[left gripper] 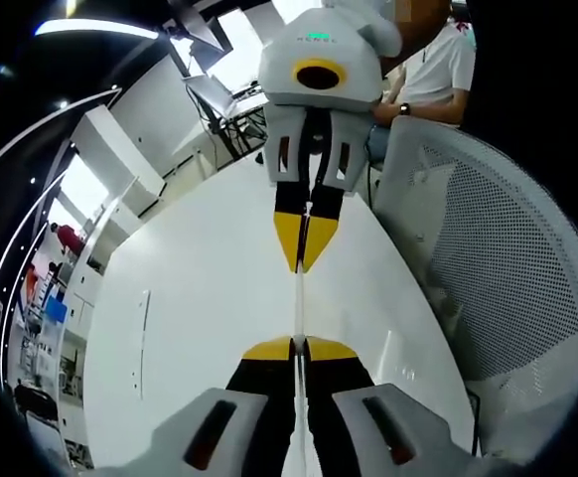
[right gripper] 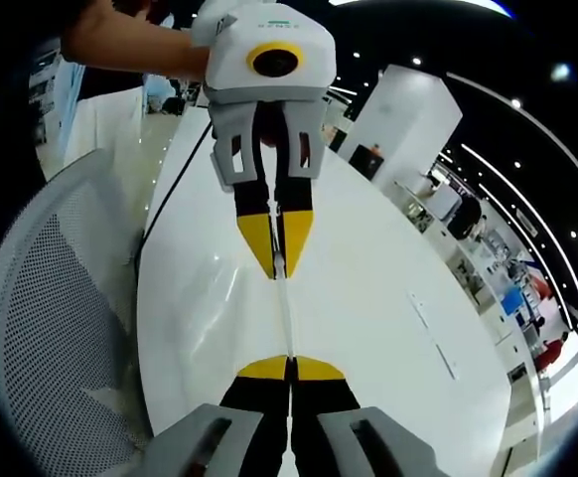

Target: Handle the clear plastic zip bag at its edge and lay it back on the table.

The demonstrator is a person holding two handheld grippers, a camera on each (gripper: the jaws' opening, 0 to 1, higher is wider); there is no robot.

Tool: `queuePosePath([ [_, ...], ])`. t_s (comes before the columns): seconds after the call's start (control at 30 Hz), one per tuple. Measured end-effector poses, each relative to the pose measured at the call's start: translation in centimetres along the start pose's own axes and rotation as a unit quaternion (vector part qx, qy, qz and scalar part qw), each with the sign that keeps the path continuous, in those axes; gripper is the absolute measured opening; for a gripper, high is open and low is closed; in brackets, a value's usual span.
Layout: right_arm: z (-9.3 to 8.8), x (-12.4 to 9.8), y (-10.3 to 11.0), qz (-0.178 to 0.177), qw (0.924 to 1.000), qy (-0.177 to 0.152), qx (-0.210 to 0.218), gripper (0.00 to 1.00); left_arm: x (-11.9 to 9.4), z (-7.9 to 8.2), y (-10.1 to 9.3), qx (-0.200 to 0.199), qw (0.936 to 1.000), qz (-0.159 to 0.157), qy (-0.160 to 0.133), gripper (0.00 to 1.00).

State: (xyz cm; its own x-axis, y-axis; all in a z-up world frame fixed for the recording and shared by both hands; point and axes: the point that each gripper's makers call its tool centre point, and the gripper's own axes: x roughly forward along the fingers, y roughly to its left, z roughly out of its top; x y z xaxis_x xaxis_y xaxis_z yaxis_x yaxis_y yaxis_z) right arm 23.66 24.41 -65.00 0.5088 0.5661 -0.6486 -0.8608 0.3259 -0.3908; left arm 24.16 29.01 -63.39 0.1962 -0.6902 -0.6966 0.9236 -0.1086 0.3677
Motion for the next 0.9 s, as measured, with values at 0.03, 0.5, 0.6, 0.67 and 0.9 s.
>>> queuePosePath([
  [0.03,-0.02,-0.02,0.03,0.0,1.0,0.0,0.0,0.0,-0.01,-0.02,-0.02,-0.001,1.0,0.0,0.0,0.0],
  [0.5,-0.29,-0.16,0.15,0.0,1.0,0.002,0.002,0.0,-0.28,-0.27,-0.17,-0.003,1.0,-0.001,-0.002,0.0],
  [0.6,-0.31,-0.17,0.21,0.001,1.0,0.002,0.002,0.0,-0.35,-0.3,-0.25,-0.005,1.0,-0.001,-0.003,0.0],
  [0.67,-0.35,-0.2,0.24,0.001,1.0,0.002,0.001,0.0,-0.42,-0.3,-0.25,-0.005,1.0,-0.001,-0.003,0.0],
  [0.9,-0.4,-0.32,0.17,0.0,1.0,0.002,0.001,0.0,-0.62,-0.32,-0.24,-0.008,1.0,0.0,-0.006,0.0],
])
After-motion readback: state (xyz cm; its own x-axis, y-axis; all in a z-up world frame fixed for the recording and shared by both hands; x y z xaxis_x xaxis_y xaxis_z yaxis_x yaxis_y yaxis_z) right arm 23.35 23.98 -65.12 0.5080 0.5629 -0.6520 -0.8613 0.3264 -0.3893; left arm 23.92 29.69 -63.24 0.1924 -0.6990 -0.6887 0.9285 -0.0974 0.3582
